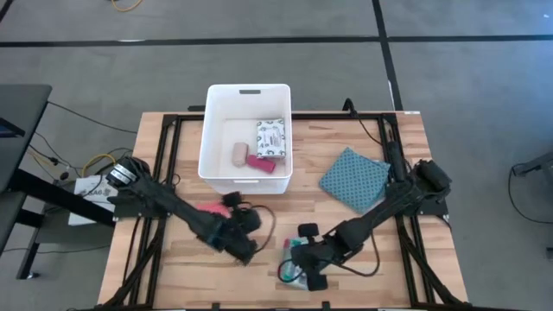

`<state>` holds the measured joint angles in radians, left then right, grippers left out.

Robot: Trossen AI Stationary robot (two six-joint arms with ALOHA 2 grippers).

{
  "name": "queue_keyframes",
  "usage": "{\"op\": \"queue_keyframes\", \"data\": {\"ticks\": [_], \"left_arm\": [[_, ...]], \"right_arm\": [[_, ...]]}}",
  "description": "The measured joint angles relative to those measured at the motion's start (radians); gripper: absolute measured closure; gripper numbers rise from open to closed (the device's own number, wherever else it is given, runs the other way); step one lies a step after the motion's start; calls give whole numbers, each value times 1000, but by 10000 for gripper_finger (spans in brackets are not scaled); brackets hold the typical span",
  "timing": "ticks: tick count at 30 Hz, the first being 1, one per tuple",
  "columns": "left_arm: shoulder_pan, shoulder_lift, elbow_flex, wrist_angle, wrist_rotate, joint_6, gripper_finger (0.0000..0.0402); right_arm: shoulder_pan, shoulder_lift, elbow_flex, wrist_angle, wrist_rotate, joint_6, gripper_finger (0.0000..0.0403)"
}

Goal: Pick & place medical supplies in basket/bin
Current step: Put the first aid kit box into the white bin

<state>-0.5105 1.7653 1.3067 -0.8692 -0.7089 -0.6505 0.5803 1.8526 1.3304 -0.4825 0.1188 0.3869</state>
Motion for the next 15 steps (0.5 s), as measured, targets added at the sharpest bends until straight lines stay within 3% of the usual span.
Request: {"op": "queue_keyframes", "data": {"ticks": [5, 9, 15], "left_arm": [[47, 0, 0, 225, 118, 421, 339], [57, 0, -3, 307, 232, 575, 328], [11, 0, -22, 464, 465, 680, 331]], "right_arm": [[57, -49, 2, -50, -4, 118, 403], [110, -30, 2, -86, -21, 210, 403], [145, 73, 2, -55, -17, 234, 403]]}}
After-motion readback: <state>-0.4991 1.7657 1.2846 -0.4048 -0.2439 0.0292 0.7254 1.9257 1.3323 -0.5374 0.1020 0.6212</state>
